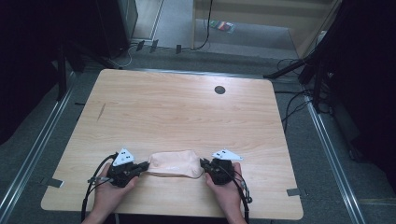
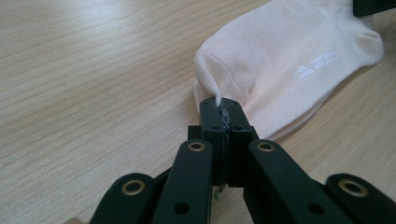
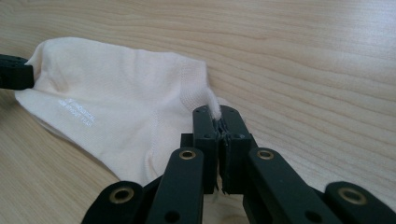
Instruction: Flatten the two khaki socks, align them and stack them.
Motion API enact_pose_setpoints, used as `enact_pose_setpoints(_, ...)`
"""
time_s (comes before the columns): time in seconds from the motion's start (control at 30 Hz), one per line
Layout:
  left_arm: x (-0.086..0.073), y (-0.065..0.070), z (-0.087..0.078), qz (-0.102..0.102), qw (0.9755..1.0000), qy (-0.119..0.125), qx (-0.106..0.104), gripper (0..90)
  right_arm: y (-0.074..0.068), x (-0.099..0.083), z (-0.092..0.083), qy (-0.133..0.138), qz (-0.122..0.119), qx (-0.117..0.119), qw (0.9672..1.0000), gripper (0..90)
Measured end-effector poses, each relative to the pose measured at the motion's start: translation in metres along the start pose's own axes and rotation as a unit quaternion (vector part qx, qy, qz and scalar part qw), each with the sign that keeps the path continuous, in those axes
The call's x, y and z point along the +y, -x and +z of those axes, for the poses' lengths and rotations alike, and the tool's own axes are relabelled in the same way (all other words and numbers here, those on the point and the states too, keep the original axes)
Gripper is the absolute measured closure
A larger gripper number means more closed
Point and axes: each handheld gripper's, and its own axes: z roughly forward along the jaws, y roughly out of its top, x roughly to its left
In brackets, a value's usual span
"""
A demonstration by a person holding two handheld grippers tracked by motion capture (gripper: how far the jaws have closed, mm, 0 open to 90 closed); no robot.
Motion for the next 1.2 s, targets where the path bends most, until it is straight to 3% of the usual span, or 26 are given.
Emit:
enact_pose_setpoints(0.2,0.0,0.001,0.002,0.005,0.9999,-0.007,0.007,90.0,0.004,-0.001,0.002,-0.007,0.003,-0.007,0.9999,87.8)
enact_pose_setpoints(0.3,0.0,-0.001,0.002,0.006,1.0,-0.007,-0.001,90.0,0.004,-0.001,0.003,-0.011,0.003,-0.006,0.9999,87.7)
enact_pose_setpoints(0.33,-0.001,-0.001,0.002,0.002,1.0,0.001,-0.001,87.7,0.004,-0.001,0.004,-0.01,0.004,-0.003,0.9999,86.9)
enact_pose_setpoints(0.37,-0.001,-0.003,-0.002,-0.002,0.9997,0.025,0.002,72.7,0.005,-0.001,0.003,-0.008,0.013,0.01,0.9998,74.3)
enact_pose_setpoints(0.4,-0.001,-0.003,-0.002,-0.002,0.9997,0.025,0.002,66.2,0.005,-0.001,0.003,-0.008,0.013,0.01,0.9998,74.3)
enact_pose_setpoints(0.43,0.001,-0.007,-0.005,-0.016,0.9987,0.047,-0.002,59.4,0.006,0.0,0.001,0.005,0.013,0.011,0.9998,61.9)
enact_pose_setpoints(0.47,0.001,-0.007,-0.005,-0.016,0.9987,0.047,-0.002,55.2,0.006,0.0,0.001,0.005,0.013,0.011,0.9998,61.9)
enact_pose_setpoints(0.57,0.002,-0.009,-0.011,-0.028,0.9966,0.077,-0.01,53.3,0.007,0.001,-0.005,0.028,0.016,0.017,0.9993,55.9)
enact_pose_setpoints(0.63,0.003,-0.006,-0.016,-0.021,0.9939,0.108,-0.009,56.4,0.005,0.003,-0.011,0.053,0.017,0.015,0.9984,59.6)
enact_pose_setpoints(0.67,0.004,-0.002,-0.019,-0.006,0.992,0.126,-0.007,59.5,0.004,0.003,-0.012,0.06,0.016,0.015,0.998,62.8)
enact_pose_setpoints(0.7,0.004,0.001,-0.019,-0.001,0.9918,0.127,-0.007,63.7,0.002,0.004,-0.013,0.067,0.012,0.015,0.9976,65.4)
enact_pose_setpoints(0.73,0.004,0.001,-0.019,-0.001,0.9918,0.127,-0.007,67.0,0.002,0.004,-0.013,0.067,0.012,0.015,0.9976,65.4)
enact_pose_setpoints(0.77,0.004,0.005,-0.014,0.01,0.9935,0.114,-0.006,68.9,-0.002,0.004,-0.014,0.076,0.007,0.015,0.997,74.0)
enact_pose_setpoints(0.83,0.003,0.007,-0.008,0.015,0.9946,0.103,-0.004,70.9,-0.004,0.004,-0.013,0.074,0.005,0.02,0.997,77.9)
enact_pose_setpoints(0.93,0.003,0.007,0.004,0.011,0.997,0.075,-0.013,74.4,-0.01,0.002,-0.003,0.054,-0.01,0.031,0.998,83.8)
enact_pose_setpoints(1.0,0.002,0.009,0.011,0.019,0.9986,0.05,-0.008,74.3,-0.013,0.001,0.004,0.039,-0.018,0.023,0.9988,84.7)
enact_pose_setpoints(1.1,0.001,0.011,0.016,0.035,0.999,0.027,0.011,72.4,-0.011,-0.001,0.015,0.007,-0.015,0.01,0.9998,85.3)
enact_pose_setpoints(1.2,0.001,0.01,0.017,0.031,0.9992,0.022,0.008,70.0,-0.007,-0.001,0.017,0.002,-0.003,0.013,0.9999,87.9)
